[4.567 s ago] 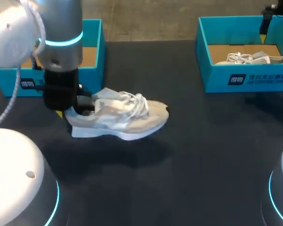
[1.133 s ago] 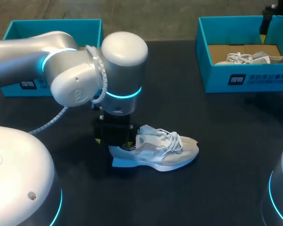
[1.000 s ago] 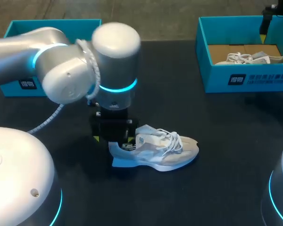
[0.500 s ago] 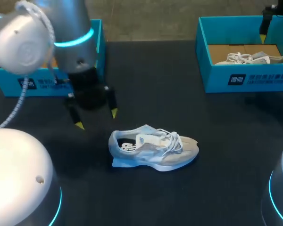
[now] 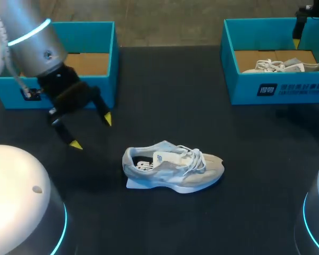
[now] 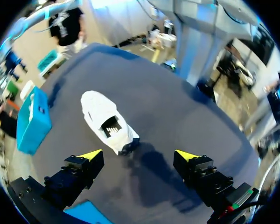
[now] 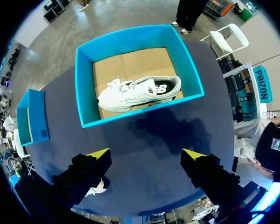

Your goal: Take the shoe out of the shoebox, open the shoe tongue, remove and reinsert the insole, then place the shoe into the shoebox

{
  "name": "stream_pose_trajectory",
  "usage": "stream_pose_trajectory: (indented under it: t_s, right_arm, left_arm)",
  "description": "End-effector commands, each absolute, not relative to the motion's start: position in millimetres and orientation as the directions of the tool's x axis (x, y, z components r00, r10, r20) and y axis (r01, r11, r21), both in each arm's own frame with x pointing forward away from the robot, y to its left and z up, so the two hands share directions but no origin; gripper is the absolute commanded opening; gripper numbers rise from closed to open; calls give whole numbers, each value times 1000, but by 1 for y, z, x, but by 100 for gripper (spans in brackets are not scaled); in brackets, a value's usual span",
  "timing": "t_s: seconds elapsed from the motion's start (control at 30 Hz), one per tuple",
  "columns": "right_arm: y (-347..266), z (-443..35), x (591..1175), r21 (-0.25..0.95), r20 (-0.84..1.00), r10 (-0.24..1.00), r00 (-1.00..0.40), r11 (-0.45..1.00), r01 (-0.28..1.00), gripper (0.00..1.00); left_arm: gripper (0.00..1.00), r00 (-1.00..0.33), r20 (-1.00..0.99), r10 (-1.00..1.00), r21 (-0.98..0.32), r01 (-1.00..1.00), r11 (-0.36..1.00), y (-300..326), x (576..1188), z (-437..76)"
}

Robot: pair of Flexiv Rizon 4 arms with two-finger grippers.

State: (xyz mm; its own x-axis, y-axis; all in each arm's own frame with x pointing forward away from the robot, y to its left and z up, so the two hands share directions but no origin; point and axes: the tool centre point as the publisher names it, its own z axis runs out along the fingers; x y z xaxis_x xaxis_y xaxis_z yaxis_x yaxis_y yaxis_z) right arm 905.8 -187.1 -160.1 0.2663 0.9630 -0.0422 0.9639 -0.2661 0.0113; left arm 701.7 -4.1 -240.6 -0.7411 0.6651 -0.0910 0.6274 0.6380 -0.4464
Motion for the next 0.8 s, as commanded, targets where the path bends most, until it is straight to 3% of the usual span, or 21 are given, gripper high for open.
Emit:
stream_pose_trajectory:
  t_s: [0.03, 0.5, 0.8]
  right_arm:
    - [-187, -160, 905, 13, -42, 963, 268, -267, 963, 100]
    - [-187, -160, 905, 13, -42, 963, 268, -267, 963, 100]
    - [-187, -160, 905, 13, -42, 963, 268, -267, 963, 100]
  left_arm:
    - [100, -822, -176, 542, -597, 526, 605, 13, 703, -250]
    - [100, -822, -195, 536, -600, 532, 597, 14, 700, -255]
    - [100, -939, -137, 315, -768, 301, 565, 34, 704, -274]
